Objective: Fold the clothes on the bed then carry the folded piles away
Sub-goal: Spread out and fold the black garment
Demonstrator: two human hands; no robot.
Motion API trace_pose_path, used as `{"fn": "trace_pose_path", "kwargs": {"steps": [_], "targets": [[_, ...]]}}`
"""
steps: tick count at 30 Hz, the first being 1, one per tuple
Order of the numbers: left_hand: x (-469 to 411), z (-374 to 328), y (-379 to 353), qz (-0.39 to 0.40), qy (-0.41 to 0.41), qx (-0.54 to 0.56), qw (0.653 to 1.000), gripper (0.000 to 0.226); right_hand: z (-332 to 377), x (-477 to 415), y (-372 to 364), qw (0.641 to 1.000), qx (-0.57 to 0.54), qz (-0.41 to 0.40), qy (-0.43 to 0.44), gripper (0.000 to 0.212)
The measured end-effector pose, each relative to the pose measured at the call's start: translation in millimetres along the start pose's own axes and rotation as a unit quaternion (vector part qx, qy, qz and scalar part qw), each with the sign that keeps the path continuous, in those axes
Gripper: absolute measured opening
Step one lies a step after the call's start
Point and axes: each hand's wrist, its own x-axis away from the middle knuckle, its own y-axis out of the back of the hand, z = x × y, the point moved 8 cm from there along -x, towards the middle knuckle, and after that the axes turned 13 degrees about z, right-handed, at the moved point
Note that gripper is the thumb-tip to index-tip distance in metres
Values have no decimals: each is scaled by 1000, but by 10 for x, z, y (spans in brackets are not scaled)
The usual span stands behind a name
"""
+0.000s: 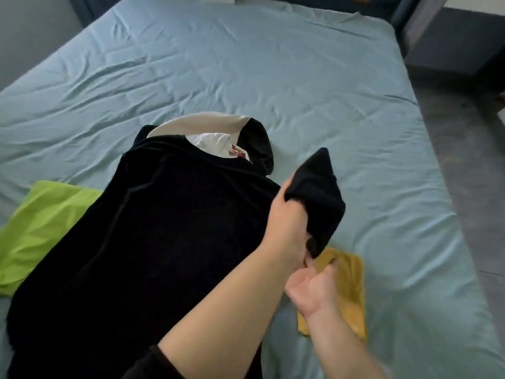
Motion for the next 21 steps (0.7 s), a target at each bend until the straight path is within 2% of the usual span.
{"fn": "trace_pose_path", "kwargs": {"steps": [2,4,7,9,11,13,15,16,17,18,20,21], "targets": [[-42,-287,768,-47,-11,-52,997,26,-100,-318,55,999,-16,-14,30,77],[-15,-380,1660,-107,-1,-126,986,33,-274,-576,196,999,-1,-38,22,78],[204,-217,2963,-239,75,-138,958,33,-520,-864,458,996,43,-72,-2,77],[367,-90,3593,-289,126,-129,940,39,-565,-999,606,994,63,-90,4,67],[370,-150,3875,-290,135,-167,933,46,-521,-1075,693,992,68,-104,24,54],[222,-300,3870,-271,127,-237,924,76,-409,-1113,719,990,69,-112,52,45],[-12,-406,3762,-253,131,-338,897,106,-247,-1132,687,987,63,-116,89,45],[-123,-435,3677,-237,134,-401,875,114,-173,-1142,663,985,59,-121,105,47],[-237,-440,3581,-211,139,-484,838,117,-111,-1146,648,983,55,-130,115,48],[-338,-422,3502,-177,155,-588,774,114,-75,-1155,644,981,55,-141,120,48],[-458,-331,3407,-102,182,-763,612,101,-55,-1177,655,977,63,-165,120,46],[-483,-300,3397,-77,184,-804,560,94,-65,-1187,659,975,68,-174,118,45]]}}
